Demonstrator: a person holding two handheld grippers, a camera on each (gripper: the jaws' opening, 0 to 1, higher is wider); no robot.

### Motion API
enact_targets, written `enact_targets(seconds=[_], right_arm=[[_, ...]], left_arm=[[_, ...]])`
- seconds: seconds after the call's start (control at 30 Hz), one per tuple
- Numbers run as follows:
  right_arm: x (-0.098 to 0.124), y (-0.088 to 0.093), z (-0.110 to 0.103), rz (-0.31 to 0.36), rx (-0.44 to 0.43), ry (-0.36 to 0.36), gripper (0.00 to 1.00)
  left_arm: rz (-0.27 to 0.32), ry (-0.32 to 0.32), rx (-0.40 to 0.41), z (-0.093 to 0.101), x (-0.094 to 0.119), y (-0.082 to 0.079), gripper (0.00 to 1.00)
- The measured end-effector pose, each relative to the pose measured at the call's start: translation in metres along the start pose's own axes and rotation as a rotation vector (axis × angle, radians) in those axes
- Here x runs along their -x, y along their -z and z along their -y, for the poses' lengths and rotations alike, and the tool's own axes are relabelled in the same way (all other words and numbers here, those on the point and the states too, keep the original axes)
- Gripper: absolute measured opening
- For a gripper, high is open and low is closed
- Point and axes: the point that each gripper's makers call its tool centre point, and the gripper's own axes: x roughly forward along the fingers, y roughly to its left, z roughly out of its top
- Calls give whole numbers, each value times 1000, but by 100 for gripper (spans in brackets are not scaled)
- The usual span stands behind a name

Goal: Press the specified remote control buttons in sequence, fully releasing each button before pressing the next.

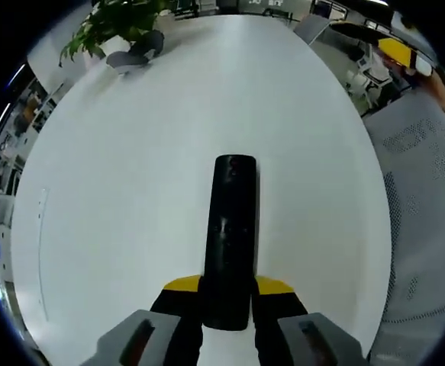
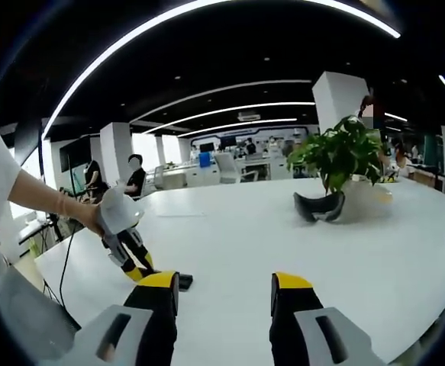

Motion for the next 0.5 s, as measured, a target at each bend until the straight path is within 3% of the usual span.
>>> enact_targets(seconds=[0.5], right_arm=[[-1,2,-3,-14,6,-18,45]], left_arm=[[37,-11,33,18,1,0,23]])
